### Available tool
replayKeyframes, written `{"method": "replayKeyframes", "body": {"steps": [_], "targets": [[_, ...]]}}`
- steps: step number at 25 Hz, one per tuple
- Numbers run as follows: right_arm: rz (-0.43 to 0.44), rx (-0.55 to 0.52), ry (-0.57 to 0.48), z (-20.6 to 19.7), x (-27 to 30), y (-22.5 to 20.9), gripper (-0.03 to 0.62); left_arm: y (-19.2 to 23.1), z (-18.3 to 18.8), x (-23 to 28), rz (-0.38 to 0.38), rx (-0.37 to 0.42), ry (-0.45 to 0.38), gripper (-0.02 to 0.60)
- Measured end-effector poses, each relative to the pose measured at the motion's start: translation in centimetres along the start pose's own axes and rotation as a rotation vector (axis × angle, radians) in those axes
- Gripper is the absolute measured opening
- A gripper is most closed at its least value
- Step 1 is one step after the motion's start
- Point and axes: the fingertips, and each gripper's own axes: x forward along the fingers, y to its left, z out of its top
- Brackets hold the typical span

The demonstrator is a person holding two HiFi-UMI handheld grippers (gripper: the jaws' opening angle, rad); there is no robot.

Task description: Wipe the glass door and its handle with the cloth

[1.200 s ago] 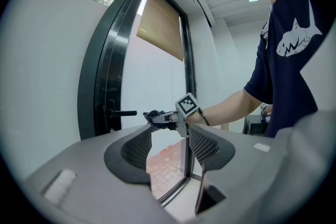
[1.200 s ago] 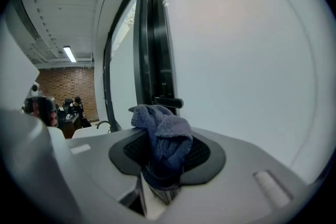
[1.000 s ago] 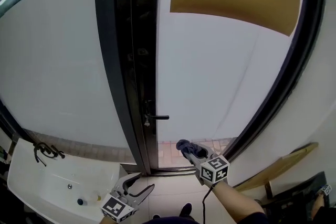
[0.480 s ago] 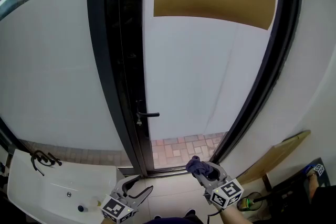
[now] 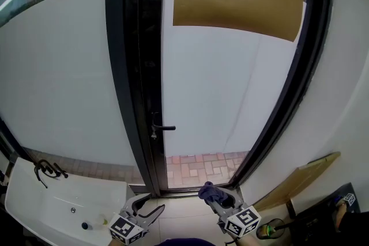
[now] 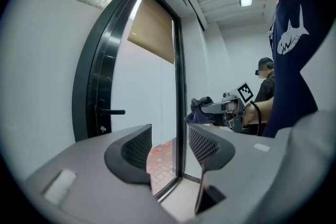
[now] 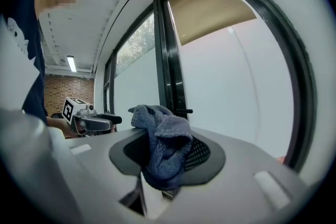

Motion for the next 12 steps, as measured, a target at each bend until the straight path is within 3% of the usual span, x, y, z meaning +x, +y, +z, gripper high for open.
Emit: {"method": "replayKeyframes", "body": {"steps": [12], "targets": [[0.004,-0.066,-0.005,0.4,-1.2,0.0,0.143,-0.9,0.7,0.4,0.002,0.033,0.004,0.216]]}}
